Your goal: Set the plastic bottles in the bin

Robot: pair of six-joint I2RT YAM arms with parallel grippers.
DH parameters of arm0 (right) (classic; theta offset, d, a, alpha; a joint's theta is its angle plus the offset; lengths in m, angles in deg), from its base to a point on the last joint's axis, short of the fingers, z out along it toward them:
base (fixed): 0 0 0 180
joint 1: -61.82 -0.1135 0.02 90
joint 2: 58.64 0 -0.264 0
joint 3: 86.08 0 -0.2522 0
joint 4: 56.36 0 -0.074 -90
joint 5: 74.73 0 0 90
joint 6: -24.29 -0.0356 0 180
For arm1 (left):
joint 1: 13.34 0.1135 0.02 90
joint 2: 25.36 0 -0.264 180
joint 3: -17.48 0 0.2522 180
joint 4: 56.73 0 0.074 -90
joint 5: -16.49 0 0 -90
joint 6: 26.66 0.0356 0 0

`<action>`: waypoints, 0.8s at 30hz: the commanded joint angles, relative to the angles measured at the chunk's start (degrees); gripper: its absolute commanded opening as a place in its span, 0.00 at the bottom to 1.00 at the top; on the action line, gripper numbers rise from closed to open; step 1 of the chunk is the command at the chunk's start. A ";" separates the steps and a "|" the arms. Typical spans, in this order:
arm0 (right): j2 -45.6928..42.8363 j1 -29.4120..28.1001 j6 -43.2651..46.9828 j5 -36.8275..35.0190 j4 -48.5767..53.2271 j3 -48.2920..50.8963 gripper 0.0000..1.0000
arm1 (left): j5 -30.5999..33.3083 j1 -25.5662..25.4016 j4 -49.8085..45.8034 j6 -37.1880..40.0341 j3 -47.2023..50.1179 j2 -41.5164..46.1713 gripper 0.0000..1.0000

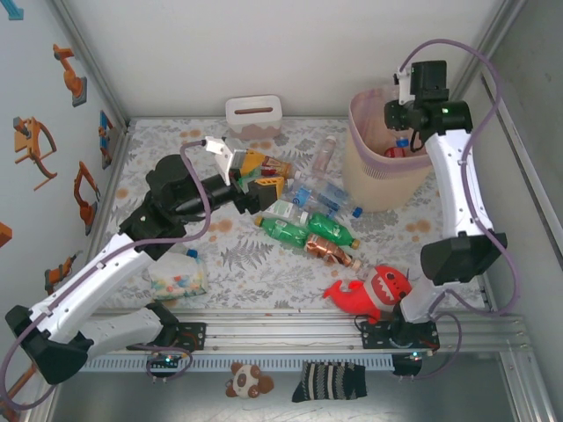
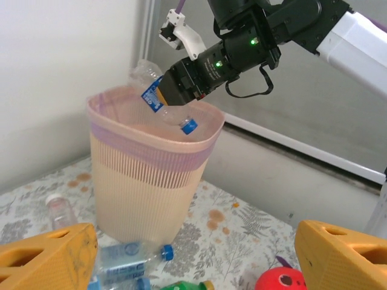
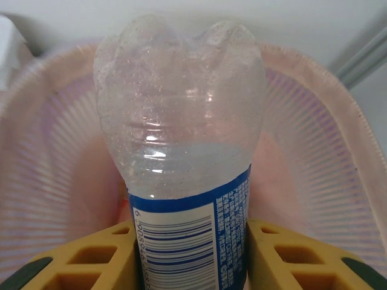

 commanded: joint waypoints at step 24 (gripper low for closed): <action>14.87 4.96 6.30 -5.28 -0.85 13.24 0.44 | 2.43 1.57 -2.75 -2.63 1.05 -4.44 0.84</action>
